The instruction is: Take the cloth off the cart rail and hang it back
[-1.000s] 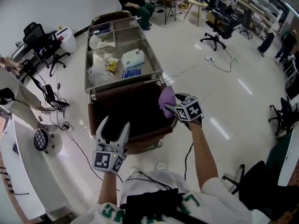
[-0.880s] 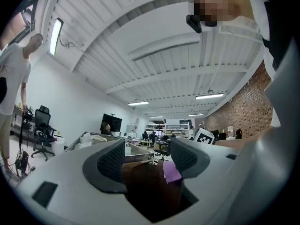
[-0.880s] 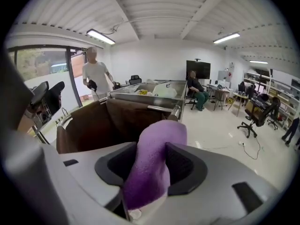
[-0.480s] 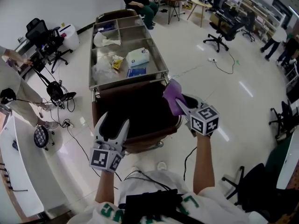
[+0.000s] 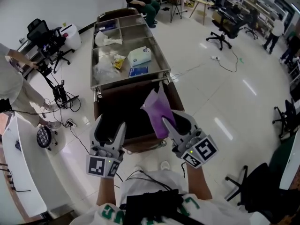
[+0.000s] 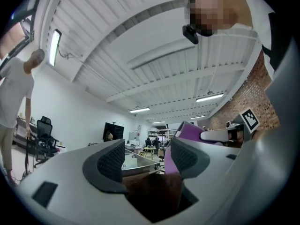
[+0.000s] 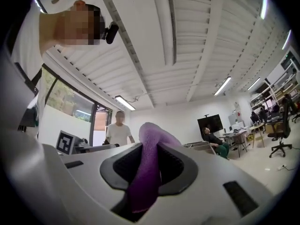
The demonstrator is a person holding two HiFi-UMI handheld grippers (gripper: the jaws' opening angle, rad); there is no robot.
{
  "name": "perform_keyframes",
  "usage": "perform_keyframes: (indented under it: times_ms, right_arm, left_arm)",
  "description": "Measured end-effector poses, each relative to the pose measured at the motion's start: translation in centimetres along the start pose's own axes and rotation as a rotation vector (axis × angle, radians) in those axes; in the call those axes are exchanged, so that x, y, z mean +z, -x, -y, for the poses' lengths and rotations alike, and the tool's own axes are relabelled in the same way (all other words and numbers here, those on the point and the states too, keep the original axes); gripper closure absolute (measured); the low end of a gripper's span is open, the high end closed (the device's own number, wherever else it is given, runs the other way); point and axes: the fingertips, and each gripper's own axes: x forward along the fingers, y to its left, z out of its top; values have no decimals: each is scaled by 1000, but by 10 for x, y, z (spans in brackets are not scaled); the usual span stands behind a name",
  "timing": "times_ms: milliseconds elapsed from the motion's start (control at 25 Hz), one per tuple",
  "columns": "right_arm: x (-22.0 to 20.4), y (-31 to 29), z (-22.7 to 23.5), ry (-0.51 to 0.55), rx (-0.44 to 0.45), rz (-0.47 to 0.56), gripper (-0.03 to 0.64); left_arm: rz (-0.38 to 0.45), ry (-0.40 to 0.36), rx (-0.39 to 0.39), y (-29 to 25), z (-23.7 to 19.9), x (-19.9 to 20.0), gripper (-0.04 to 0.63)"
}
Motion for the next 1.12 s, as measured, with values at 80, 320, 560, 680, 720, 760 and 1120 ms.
perform_keyframes:
  times_ms: [80, 320, 560, 680, 720, 760, 1120]
  right_arm:
    - [-4, -5, -12, 2, 32, -3, 503]
    - [-7, -12, -20, -21, 69, -1, 503]
    - [-11, -13, -15, -29, 45, -14, 503]
    - [-16, -17, -14, -40, 45, -26, 503]
    - [-18, -19, -13, -44, 46, -30, 503]
    - [-21, -21, -12, -47, 46, -35, 503]
    - [-28, -86, 16, 98, 79, -51, 503]
  left_arm:
    - [11, 6, 11, 3, -2, 3, 304]
    - [16, 36, 25, 8, -5, 10, 305]
    - [-23, 60, 93, 11, -15, -1, 305]
    - [-3, 58, 136, 19, -30, -7, 307]
    - [-8, 56, 134, 19, -28, -5, 307]
    - [-13, 55, 128, 17, -24, -2, 307]
    - [-31, 43, 181, 32, -41, -4, 307]
